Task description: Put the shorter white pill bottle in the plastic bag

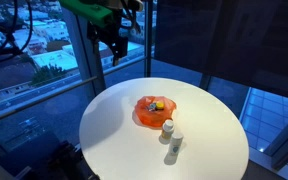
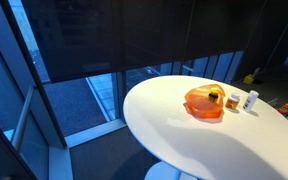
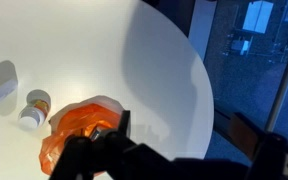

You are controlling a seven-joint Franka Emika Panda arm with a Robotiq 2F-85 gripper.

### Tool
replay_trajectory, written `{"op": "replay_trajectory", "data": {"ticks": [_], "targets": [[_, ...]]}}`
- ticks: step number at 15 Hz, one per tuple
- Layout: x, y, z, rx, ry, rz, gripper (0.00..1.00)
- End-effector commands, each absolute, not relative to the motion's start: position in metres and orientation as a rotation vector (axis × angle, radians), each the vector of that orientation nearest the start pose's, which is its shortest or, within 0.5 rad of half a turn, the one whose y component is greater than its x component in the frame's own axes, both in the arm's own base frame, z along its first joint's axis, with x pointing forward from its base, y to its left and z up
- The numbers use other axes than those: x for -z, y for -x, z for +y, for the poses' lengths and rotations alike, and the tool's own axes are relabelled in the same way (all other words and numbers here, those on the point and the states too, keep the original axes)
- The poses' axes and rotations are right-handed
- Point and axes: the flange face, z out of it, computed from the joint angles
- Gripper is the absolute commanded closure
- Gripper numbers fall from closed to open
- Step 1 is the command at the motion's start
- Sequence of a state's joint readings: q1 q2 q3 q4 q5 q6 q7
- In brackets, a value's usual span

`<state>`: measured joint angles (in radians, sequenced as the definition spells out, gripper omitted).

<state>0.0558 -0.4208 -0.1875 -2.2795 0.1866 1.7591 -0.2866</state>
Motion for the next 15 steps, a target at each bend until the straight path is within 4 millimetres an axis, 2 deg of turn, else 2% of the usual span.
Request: {"op": "replay_trajectory", "data": {"ticks": [1,4,9,15], "targets": [[-0.511,-0.414,-0.045,-0.077,2.861,-0.186,0.00],[-0.512,-0.414,-0.045,-0.074,2.861,-0.187,0.00],[-0.510,-0.443,-0.059,0.004,2.998,-0.088,0.00],[-0.487,-0.472,-0.087,0.073,3.138,0.053,0.00]]}}
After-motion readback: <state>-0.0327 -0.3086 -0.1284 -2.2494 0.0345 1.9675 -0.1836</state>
